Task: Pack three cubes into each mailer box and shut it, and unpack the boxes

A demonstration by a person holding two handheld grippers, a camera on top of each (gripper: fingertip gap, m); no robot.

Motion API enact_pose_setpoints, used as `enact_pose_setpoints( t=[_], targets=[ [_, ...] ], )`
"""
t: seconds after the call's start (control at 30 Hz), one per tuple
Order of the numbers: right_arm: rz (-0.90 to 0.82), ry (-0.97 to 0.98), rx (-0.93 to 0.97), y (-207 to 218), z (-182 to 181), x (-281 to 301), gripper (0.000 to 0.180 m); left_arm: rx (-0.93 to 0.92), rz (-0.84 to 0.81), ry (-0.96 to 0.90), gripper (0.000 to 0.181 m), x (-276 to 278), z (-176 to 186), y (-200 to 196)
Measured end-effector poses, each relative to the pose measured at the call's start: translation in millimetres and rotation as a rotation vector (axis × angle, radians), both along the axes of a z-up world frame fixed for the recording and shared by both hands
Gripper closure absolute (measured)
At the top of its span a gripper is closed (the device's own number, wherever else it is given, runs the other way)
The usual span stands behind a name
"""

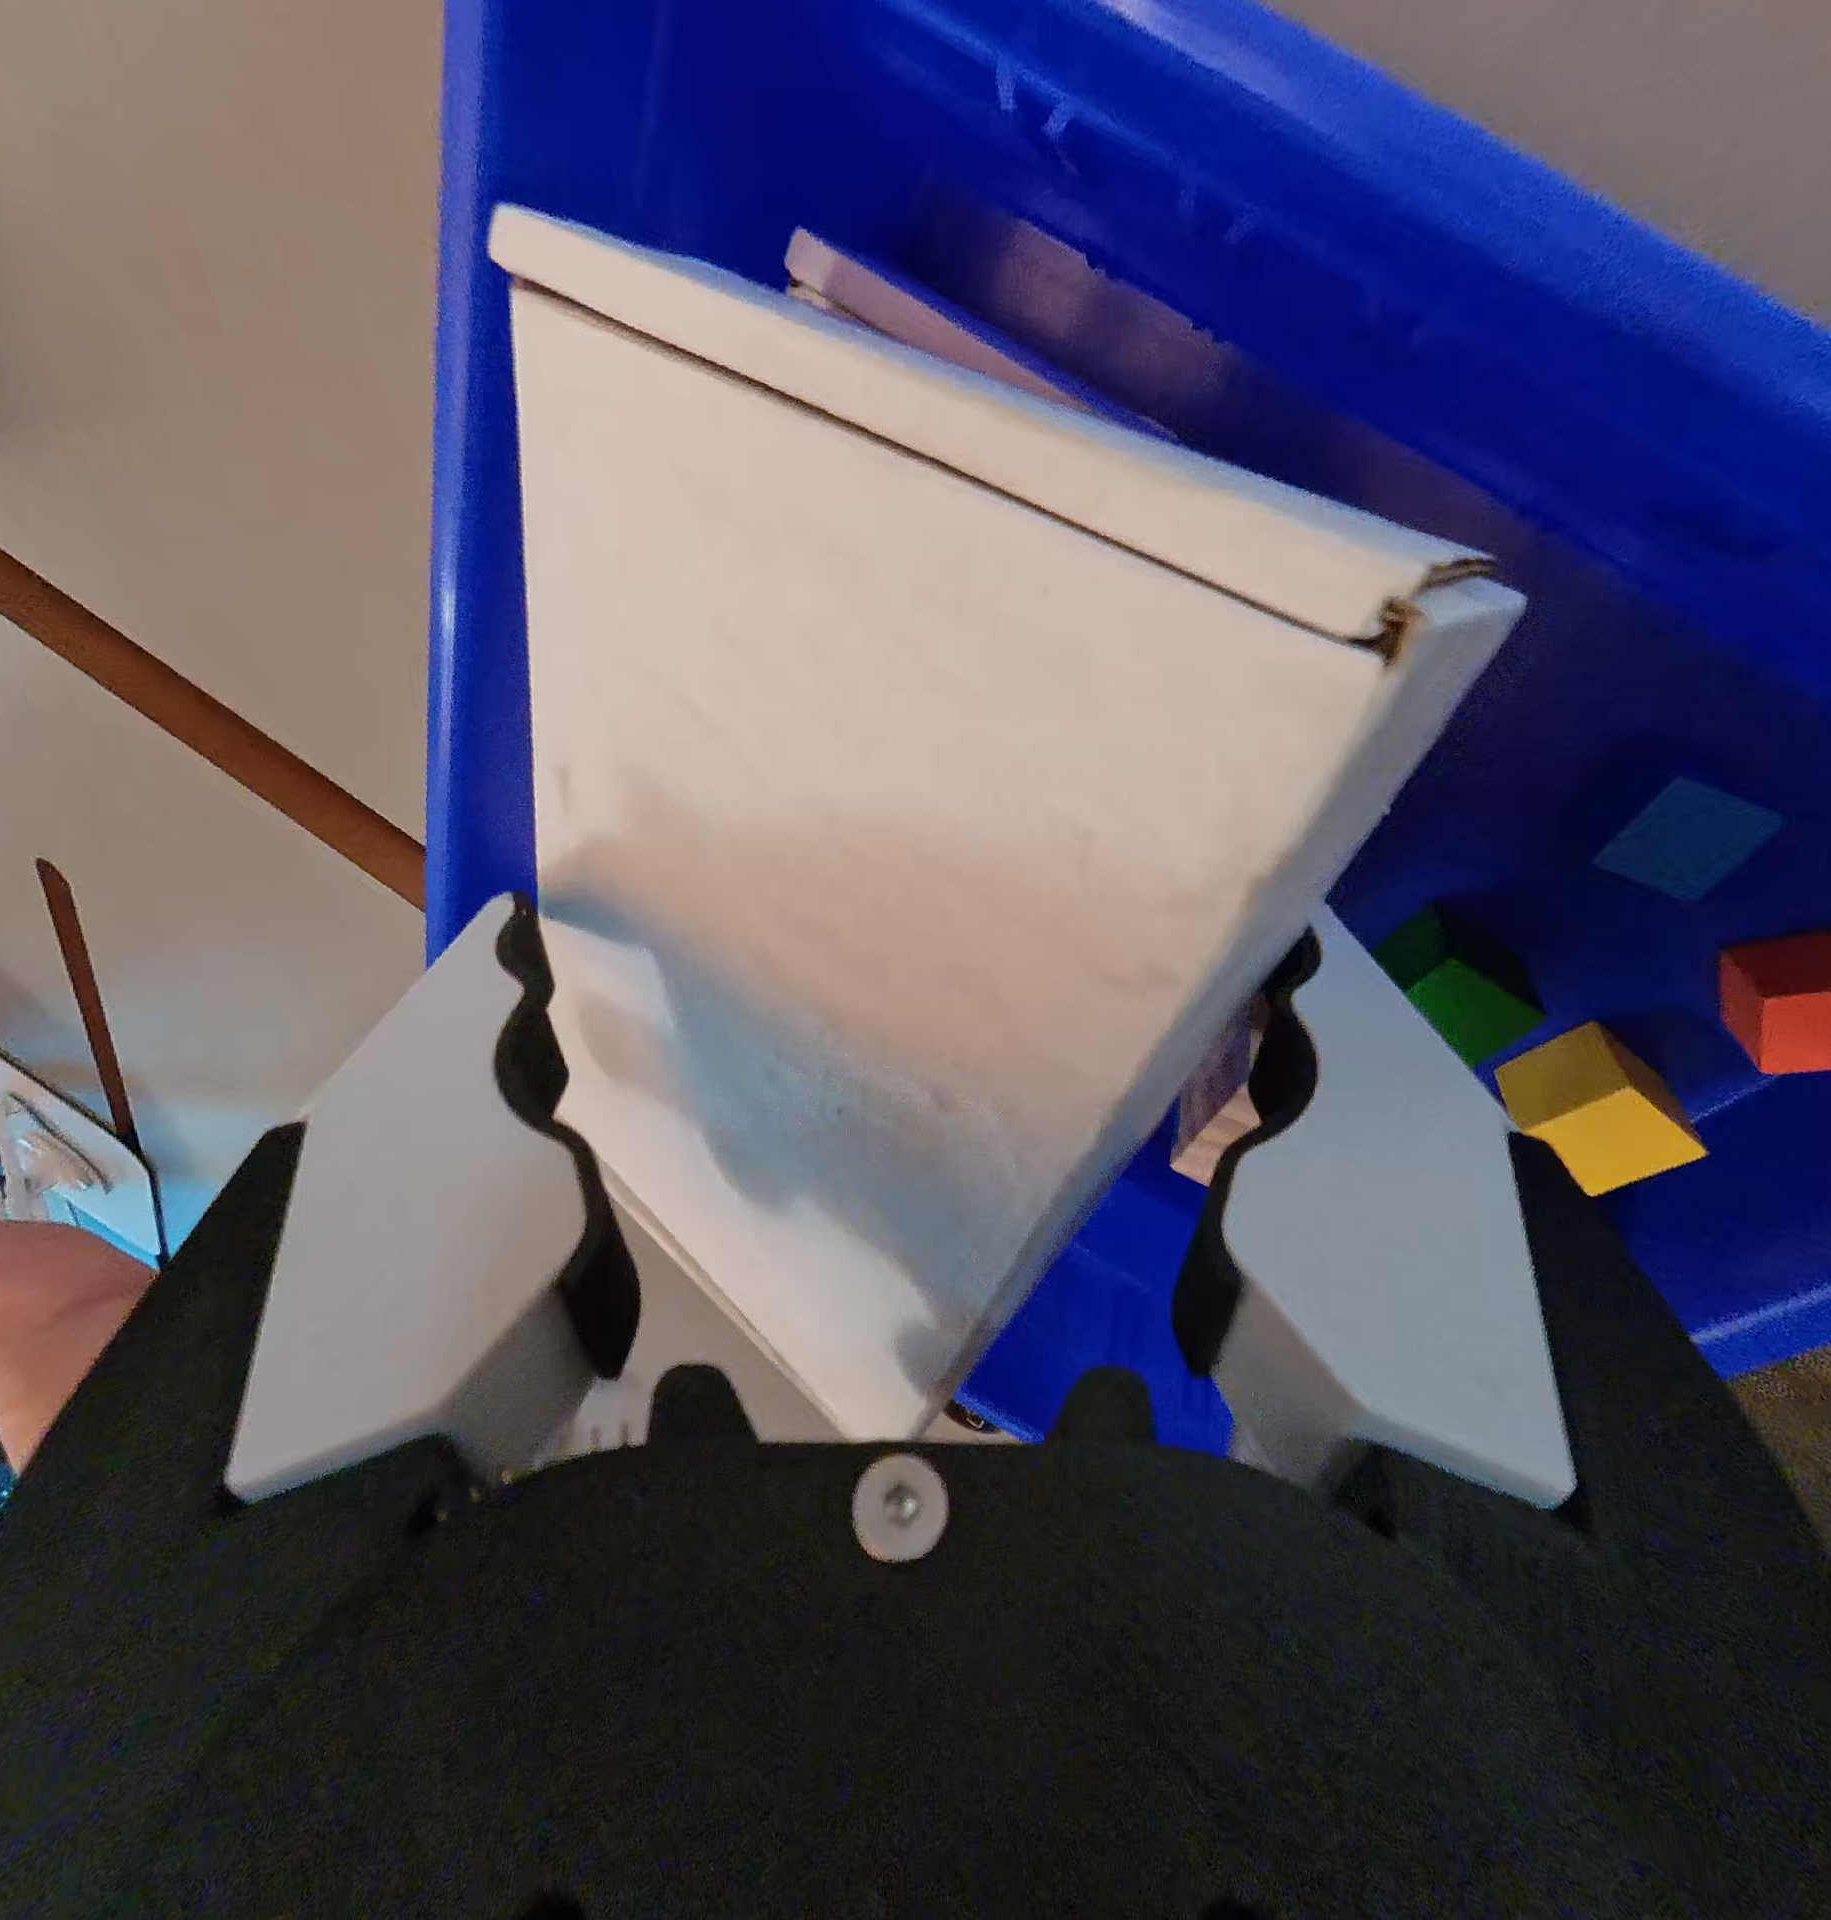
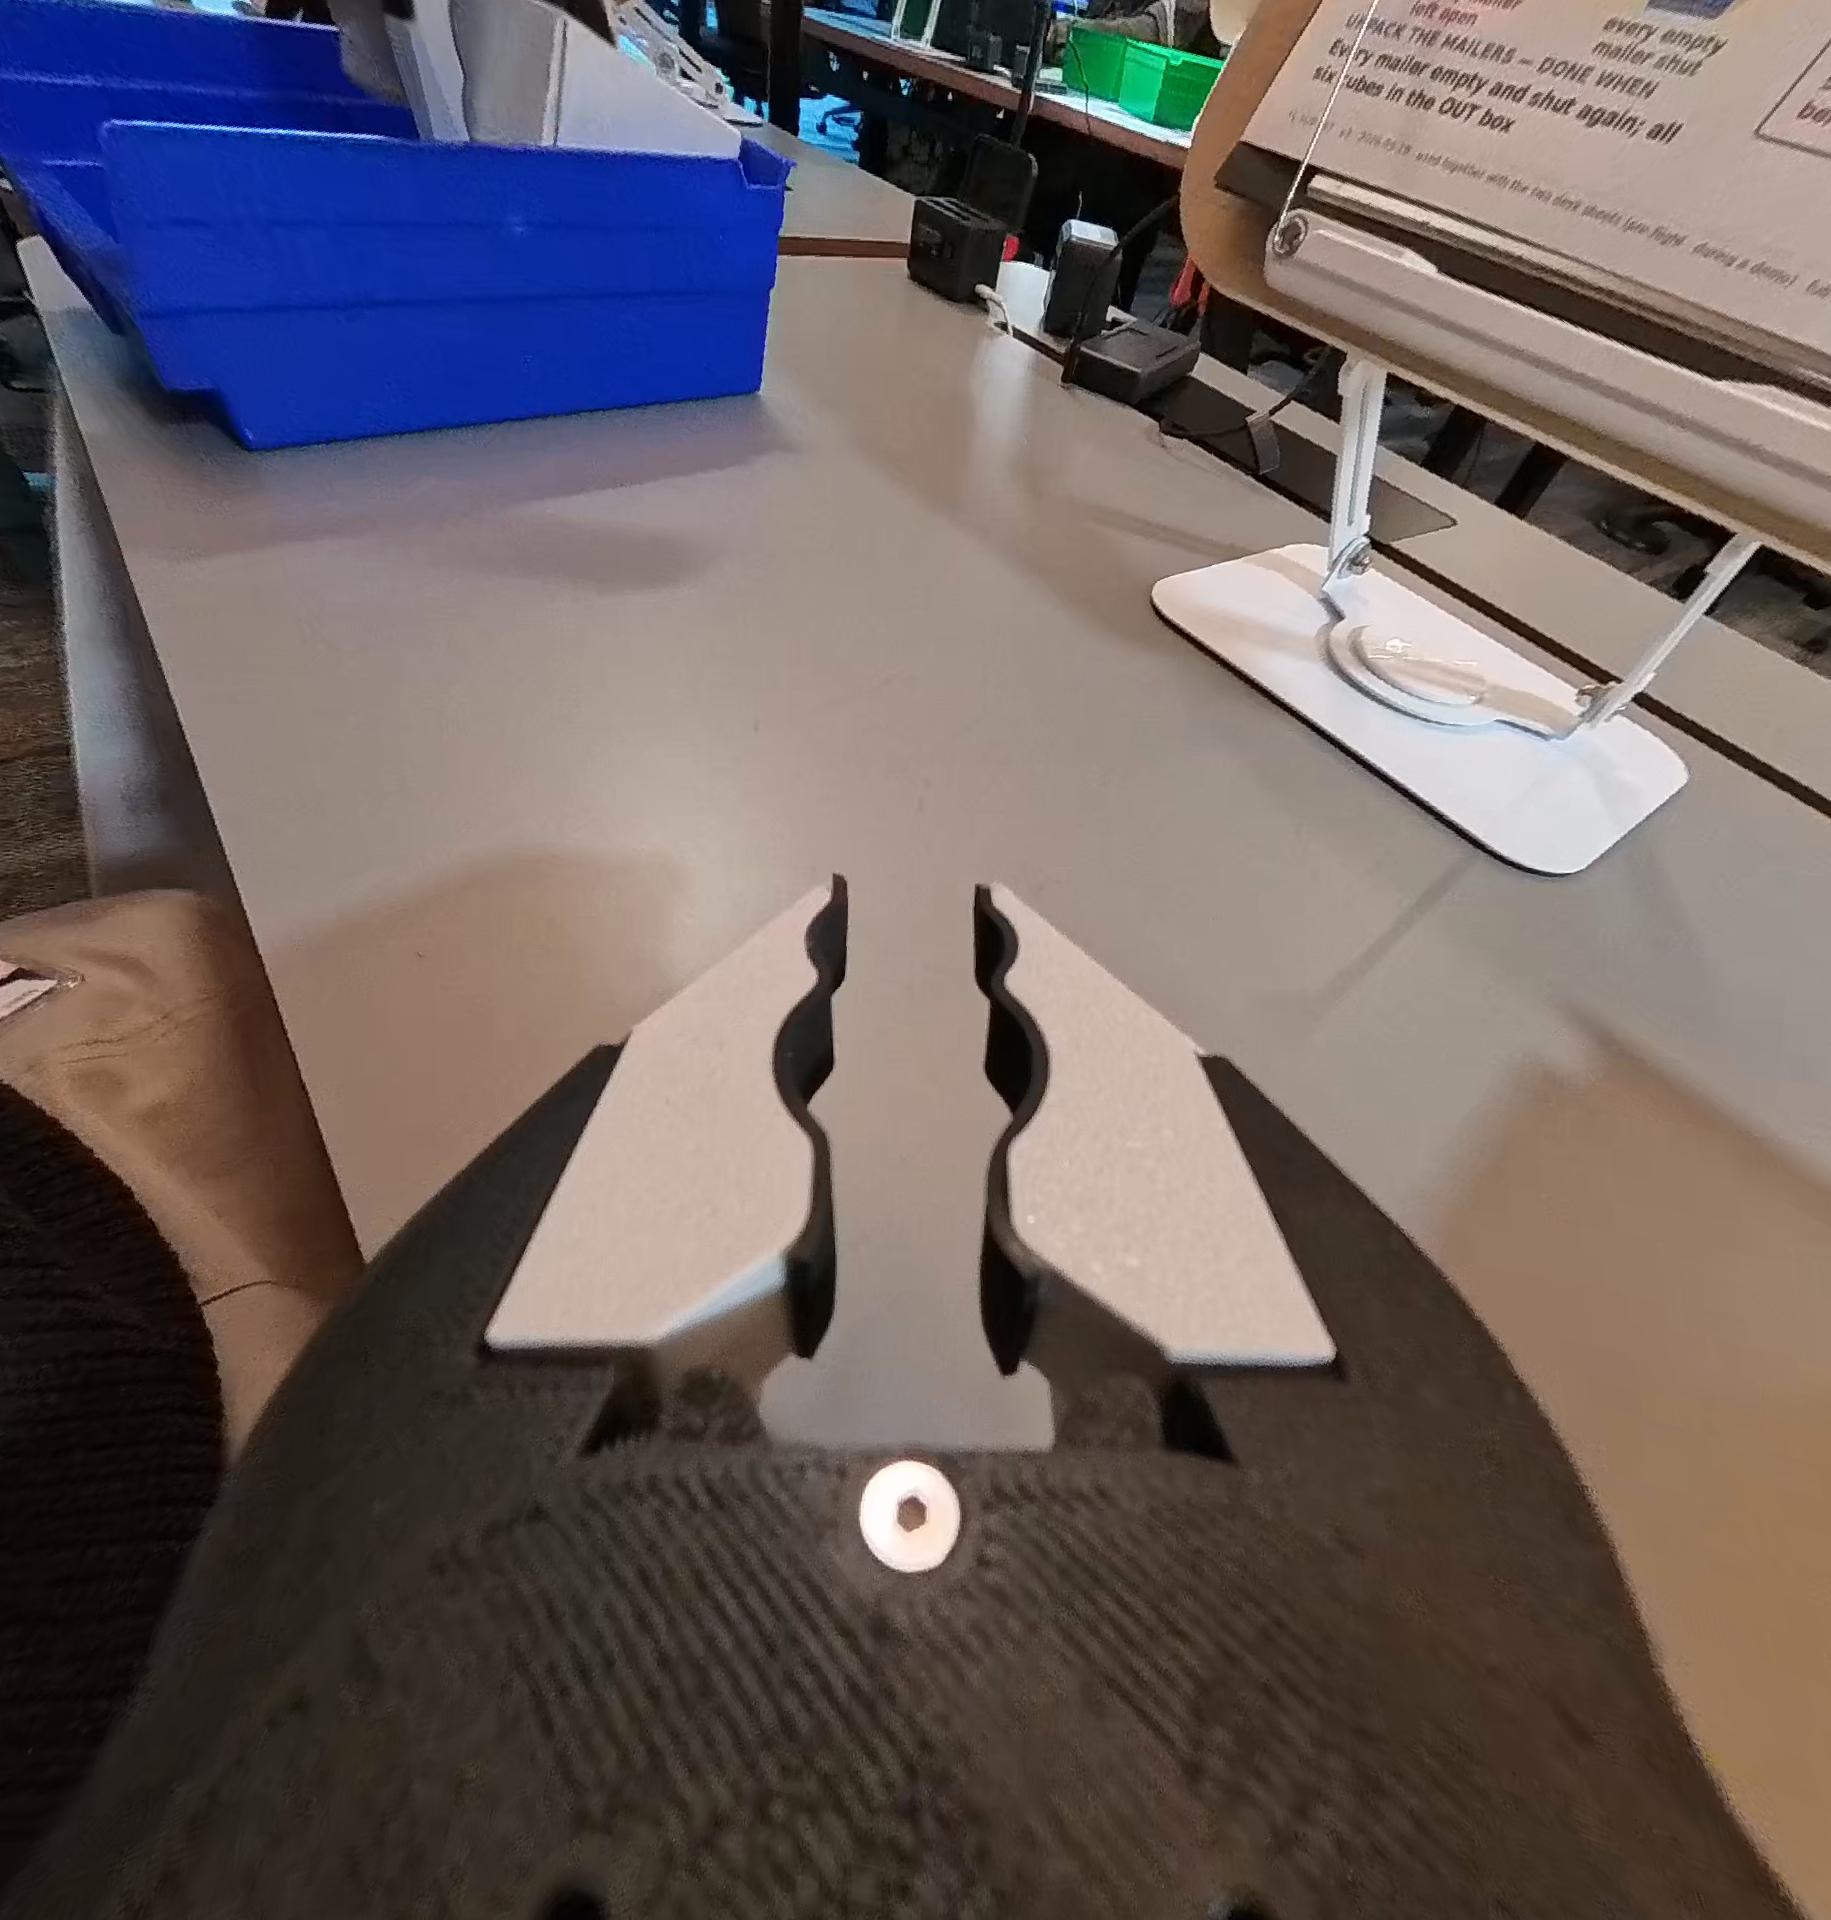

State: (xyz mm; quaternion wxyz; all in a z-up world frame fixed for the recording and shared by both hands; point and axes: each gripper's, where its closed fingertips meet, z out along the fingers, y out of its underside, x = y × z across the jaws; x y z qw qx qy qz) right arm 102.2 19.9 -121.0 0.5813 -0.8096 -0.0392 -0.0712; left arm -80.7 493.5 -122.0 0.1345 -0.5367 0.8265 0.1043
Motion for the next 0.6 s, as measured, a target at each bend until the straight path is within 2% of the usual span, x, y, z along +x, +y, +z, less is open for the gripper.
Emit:
enact_pose_setpoints(
  t=[0.1, 0.2, 0.4, 0.6],
  targets=[
    [0.007, 0.005, -0.008, 1, -3, -1, 0.157, -0.011, 0.008, -0.042, 0.052, 1, 13, -2],
    [0.013, 0.002, -0.013, 2, -4, -3, 0.157, -0.017, 0.024, -0.026, 0.047, -2, 18, 3],
    [0.006, -0.013, -0.021, 2, -4, -3, 0.157, -0.075, 0.034, 0.096, 0.039, -8, -1, 3],
    [0.004, -0.001, -0.019, 2, -5, -1, 0.157, -0.074, 0.000, 0.144, 0.046, -12, -3, 1]
  ],
)
